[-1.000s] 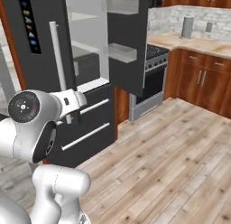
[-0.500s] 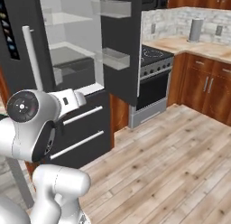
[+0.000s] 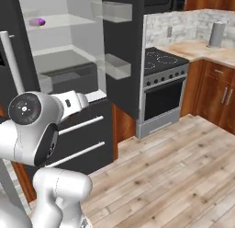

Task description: Take the donuts from the fridge and place them on the empty tray on the dining counter.

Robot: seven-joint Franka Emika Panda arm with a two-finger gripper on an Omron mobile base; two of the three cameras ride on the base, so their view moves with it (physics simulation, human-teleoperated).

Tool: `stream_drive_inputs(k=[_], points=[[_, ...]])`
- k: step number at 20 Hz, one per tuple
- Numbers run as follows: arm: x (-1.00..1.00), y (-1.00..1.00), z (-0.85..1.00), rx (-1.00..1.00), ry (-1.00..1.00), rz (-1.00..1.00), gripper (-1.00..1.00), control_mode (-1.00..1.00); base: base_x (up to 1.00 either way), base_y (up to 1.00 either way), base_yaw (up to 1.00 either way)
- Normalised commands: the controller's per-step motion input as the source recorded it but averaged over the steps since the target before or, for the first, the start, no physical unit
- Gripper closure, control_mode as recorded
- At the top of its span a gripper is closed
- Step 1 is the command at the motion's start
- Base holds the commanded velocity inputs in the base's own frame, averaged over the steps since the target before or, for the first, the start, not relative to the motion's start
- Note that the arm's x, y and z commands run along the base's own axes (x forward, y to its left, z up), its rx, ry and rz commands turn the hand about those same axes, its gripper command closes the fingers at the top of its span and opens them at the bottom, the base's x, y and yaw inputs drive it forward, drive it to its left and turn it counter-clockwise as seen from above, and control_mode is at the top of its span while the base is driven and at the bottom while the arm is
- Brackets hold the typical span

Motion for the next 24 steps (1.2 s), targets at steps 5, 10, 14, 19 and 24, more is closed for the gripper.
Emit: stream_drive_inputs(k=[5,10,14,19,24], points=[[0.0,0.0,0.0,0.0,0.0,0.0,-1.0,1.0,0.64,-0.08,0.43],[0.0,0.0,0.0,0.0,0.0,0.0,-1.0,1.0,0.45,-0.38,0.39],[0.0,0.0,0.0,0.0,0.0,0.0,-1.0,1.0,0.42,-0.44,0.35],[0.0,0.0,0.0,0.0,0.0,0.0,-1.0,1.0,0.44,-0.16,0.33],[0.0,0.0,0.0,0.0,0.0,0.0,-1.0,1.0,0.5,-0.05,0.34]])
